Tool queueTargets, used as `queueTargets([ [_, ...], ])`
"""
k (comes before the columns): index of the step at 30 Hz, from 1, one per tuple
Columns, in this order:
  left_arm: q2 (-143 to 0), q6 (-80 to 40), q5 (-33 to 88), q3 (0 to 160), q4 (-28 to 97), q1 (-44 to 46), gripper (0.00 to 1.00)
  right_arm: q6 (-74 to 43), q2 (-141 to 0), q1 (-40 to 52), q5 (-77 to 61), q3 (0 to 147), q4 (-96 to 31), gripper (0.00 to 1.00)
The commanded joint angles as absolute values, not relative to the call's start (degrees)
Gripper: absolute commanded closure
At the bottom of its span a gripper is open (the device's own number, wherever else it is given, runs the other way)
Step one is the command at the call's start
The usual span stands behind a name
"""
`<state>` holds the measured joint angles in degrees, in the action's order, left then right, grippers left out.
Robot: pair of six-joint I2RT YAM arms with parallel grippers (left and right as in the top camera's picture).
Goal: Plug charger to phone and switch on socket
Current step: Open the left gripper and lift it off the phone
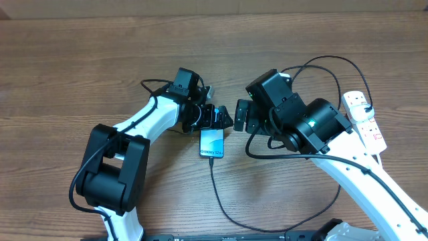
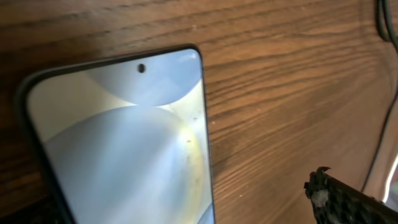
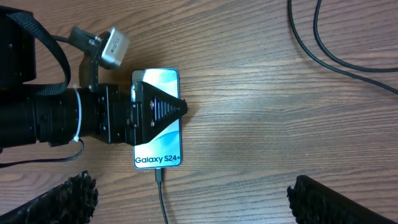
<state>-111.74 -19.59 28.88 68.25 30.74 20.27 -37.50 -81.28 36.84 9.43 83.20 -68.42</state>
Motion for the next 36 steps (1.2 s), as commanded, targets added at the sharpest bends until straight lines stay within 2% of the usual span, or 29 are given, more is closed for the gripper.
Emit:
queueTargets([
  [1,-117.01,-20.82,14.28,64.51,32.42,19.64,0.00,-37.74,-81.30,36.71,10.26,84.42,-68.25,0.00],
  [14,-117.01,-20.84,13.34,64.51,30.55,19.51,0.01,-37.76,-81.30,36.71,9.93,84.38,-66.19,0.00],
  [23,-116.90,-20.80,11.77,66.19,27.03,18.24,0.00,-37.74,-81.30,36.73,-1.85,84.38,-54.54,0.00],
  [28,-115.46,-20.78,11.40,77.32,35.48,14.76,0.00,-37.74,-81.30,36.60,-1.56,84.38,-47.07,0.00],
  [30,-114.10,-20.16,9.98,83.85,40.99,13.30,0.00,-37.74,-81.32,36.62,-1.39,84.38,-46.04,0.05],
  [36,-105.95,-19.05,-4.99,102.37,56.01,12.40,0.01,-37.69,-81.30,36.60,7.66,84.38,-56.64,0.07],
])
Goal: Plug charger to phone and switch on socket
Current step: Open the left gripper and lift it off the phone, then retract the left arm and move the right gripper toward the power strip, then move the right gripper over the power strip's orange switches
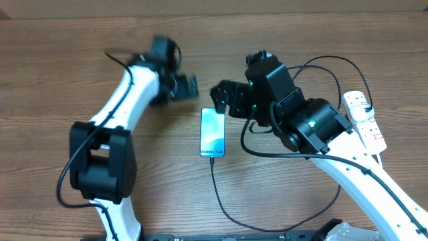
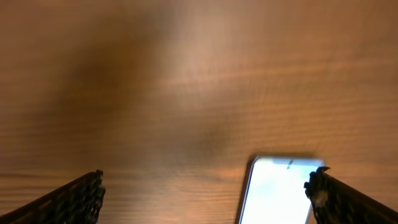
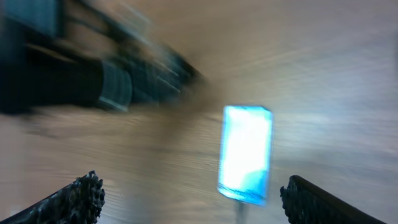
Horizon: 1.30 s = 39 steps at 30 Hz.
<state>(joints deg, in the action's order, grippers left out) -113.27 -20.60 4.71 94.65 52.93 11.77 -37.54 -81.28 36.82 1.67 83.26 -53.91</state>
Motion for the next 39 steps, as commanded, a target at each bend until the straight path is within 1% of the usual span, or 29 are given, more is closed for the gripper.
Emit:
queueTargets([
  [1,-104.03,-19.05,-6.35,104.31,57.45,12.51,0.00,-37.71,-81.30,36.60,9.72,84.38,-59.35,0.08],
  [5,-93.58,-19.09,-9.41,106.72,59.68,13.69,0.00,-38.00,-81.36,36.53,16.78,84.38,-70.52,0.23],
  [8,-86.28,-19.44,-15.88,106.69,62.89,16.58,0.01,-44.05,-81.36,34.76,20.14,84.36,-78.35,0.32],
  [9,-83.18,-20.10,-19.49,106.63,65.10,18.61,0.00,-46.94,-81.36,33.04,21.10,84.33,-81.25,0.40],
  [10,-81.91,-20.67,-21.17,106.61,66.17,19.59,0.00,-48.07,-81.36,32.01,21.23,84.33,-82.32,0.43],
  [14,-75.26,-25.41,-30.26,106.48,74.06,26.52,0.00,-51.53,-81.36,24.36,21.10,84.33,-85.80,0.65],
  [18,-70.11,-31.55,-37.54,104.97,80.75,33.08,0.01,-52.40,-81.36,15.51,20.93,84.33,-86.32,0.82],
  [19,-68.77,-33.87,-39.62,104.07,82.35,34.65,0.00,-52.58,-81.36,12.93,20.93,84.33,-86.26,0.86],
  [21,-66.13,-40.36,-43.77,101.67,85.65,37.43,0.00,-52.58,-81.36,8.01,20.93,84.33,-85.95,0.95],
  [24,-61.65,-48.53,-46.92,96.40,88.53,39.92,0.00,-52.60,-81.41,0.69,20.91,84.33,-85.86,0.96],
  [29,-53.19,-57.25,-46.85,84.53,88.33,40.95,0.01,-56.25,-81.41,-10.02,20.69,84.33,-85.69,0.96],
  [31,-50.89,-58.46,-46.26,81.36,88.03,40.95,0.00,-56.18,-81.41,-13.30,19.03,84.33,-85.47,0.96],
  [35,-48.60,-58.22,-45.41,77.76,87.92,40.95,0.00,-56.18,-81.41,-16.73,14.02,84.33,-86.32,0.96],
  [39,-48.99,-58.24,-45.36,77.58,89.76,40.91,0.00,-56.18,-81.41,-16.95,13.19,84.33,-85.91,0.96],
])
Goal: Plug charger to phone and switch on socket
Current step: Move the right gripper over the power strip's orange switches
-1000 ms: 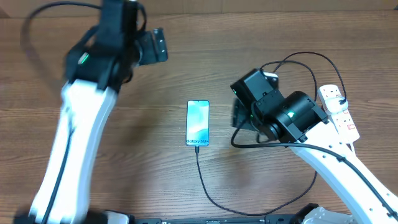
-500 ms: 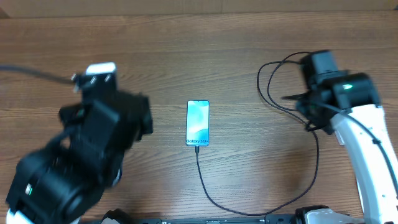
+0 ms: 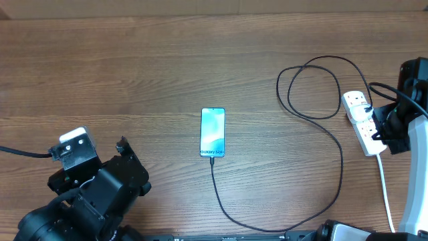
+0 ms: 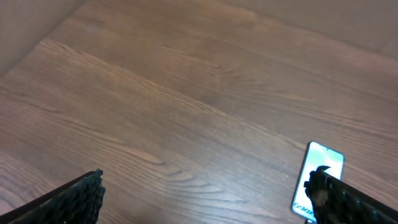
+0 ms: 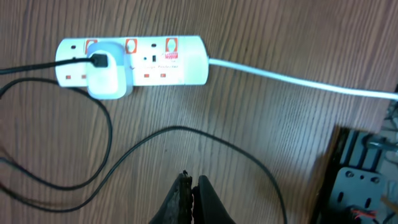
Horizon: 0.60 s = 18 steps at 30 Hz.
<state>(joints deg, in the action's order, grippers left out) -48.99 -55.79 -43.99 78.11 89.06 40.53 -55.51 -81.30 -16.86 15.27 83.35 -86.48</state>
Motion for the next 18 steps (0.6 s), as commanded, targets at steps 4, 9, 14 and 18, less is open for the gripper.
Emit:
queueTargets([
  [4,-49.10,-58.28,-45.15,77.58,90.78,40.91,0.00,-56.16,-81.41,-16.97,13.21,84.33,-84.62,0.96],
  [9,-48.97,-58.28,-42.41,77.56,89.25,41.08,0.00,-56.10,-81.41,-16.97,13.43,84.33,-84.73,0.96],
  [14,-47.44,-57.63,-46.74,77.21,89.38,44.45,0.00,-55.51,-81.41,-17.02,13.45,84.33,-84.29,0.96],
  [18,-43.99,-58.78,-46.96,74.00,88.64,49.82,0.00,-55.51,-81.41,-17.02,13.43,84.33,-83.83,0.96],
])
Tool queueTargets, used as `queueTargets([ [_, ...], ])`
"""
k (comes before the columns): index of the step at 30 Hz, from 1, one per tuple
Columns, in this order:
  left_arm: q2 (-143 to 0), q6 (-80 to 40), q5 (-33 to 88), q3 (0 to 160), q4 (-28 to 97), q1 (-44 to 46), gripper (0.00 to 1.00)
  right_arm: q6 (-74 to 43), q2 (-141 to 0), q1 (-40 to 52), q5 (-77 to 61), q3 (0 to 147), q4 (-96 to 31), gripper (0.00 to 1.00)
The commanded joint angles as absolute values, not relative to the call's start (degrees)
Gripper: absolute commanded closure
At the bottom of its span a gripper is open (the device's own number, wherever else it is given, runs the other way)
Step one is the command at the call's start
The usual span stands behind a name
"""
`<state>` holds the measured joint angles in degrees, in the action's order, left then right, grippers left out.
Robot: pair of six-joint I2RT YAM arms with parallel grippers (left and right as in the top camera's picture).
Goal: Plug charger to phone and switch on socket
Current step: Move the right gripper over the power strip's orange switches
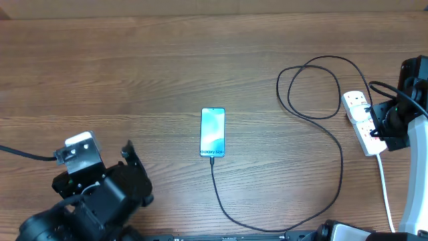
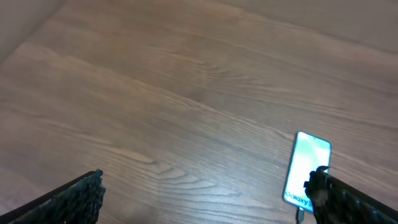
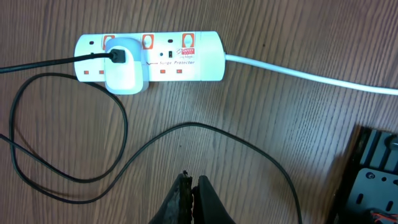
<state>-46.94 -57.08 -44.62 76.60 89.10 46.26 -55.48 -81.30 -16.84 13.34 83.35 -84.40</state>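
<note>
The phone [image 1: 212,132] lies flat at the table's middle with its screen lit, and it also shows in the left wrist view [image 2: 306,168]. A black cable [image 1: 334,167] runs from its near end in a long loop to a white adapter [image 3: 124,76] plugged into the white power strip [image 3: 180,53] at the far right. The strip has red rocker switches; I cannot tell their position. My right gripper [image 3: 191,198] hangs shut and empty above the table just short of the strip. My left gripper [image 2: 205,202] stands open and empty, drawn back at the front left, far from the phone.
The strip's white mains cord [image 3: 311,78] runs off to the right. A black metal mount [image 3: 373,180] sits at the lower right of the right wrist view. The cable makes a second loop [image 1: 314,87] behind the strip's left side. Bare wood table [image 1: 100,73] lies all around.
Hardly anything has changed. The right gripper has shifted a little, so the strip sits slightly further right and lower in its view. The left arm has shifted slightly.
At first my left gripper was down at the phone's top end, with the open right gripper just beside it and the cable in the phone. Then both arms were lifted away. Later the left arm sat drawn back at front left and the right gripper, shut, over the strip, as now.
</note>
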Motion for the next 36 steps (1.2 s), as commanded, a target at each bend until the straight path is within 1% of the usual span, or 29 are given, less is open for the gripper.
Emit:
queueTargets([
  [1,-42.81,-59.40,-47.18,72.40,88.05,51.18,0.01,-55.48,-81.41,-17.02,13.43,84.33,-83.66,0.96],
  [5,-37.47,-62.02,-48.86,65.54,84.36,54.96,0.00,-54.30,-81.49,-17.02,13.30,84.33,-82.59,0.96],
  [8,-33.36,-61.69,-49.76,61.30,78.78,56.03,0.00,-52.03,-82.17,-17.08,11.99,84.33,-82.26,0.96],
  [10,-31.20,-59.79,-49.98,59.46,75.81,56.21,0.00,-52.01,-82.96,-17.10,11.88,84.33,-82.46,0.96],
  [14,-28.25,-51.92,-48.49,57.39,72.23,56.29,0.01,-51.79,-84.60,-17.10,11.97,84.33,-82.21,0.96],
  [19,-27.40,-51.37,-49.63,56.95,71.77,56.29,0.01,-49.65,-85.95,-17.69,10.44,84.33,-80.18,0.96],
  [21,-27.40,-51.33,-50.89,56.60,71.48,56.29,0.00,-49.39,-86.67,-18.94,8.45,84.33,-79.81,0.96],
  [25,-27.42,-51.42,-53.15,56.38,71.48,56.29,0.00,-48.88,-89.91,-24.58,4.10,84.33,-79.57,0.96],
  [28,-27.42,-51.42,-54.92,56.38,71.29,56.27,0.00,-43.66,-92.75,-28.53,1.87,84.36,-76.69,0.96],
  [30,-27.42,-51.42,-56.03,56.38,71.26,56.27,0.00,-40.23,-94.54,-30.17,1.26,84.36,-74.70,0.96],
  [36,-27.42,-51.42,-55.88,56.38,71.29,56.27,0.01,-37.85,-99.85,-32.51,0.95,84.51,-71.96,0.96],
])
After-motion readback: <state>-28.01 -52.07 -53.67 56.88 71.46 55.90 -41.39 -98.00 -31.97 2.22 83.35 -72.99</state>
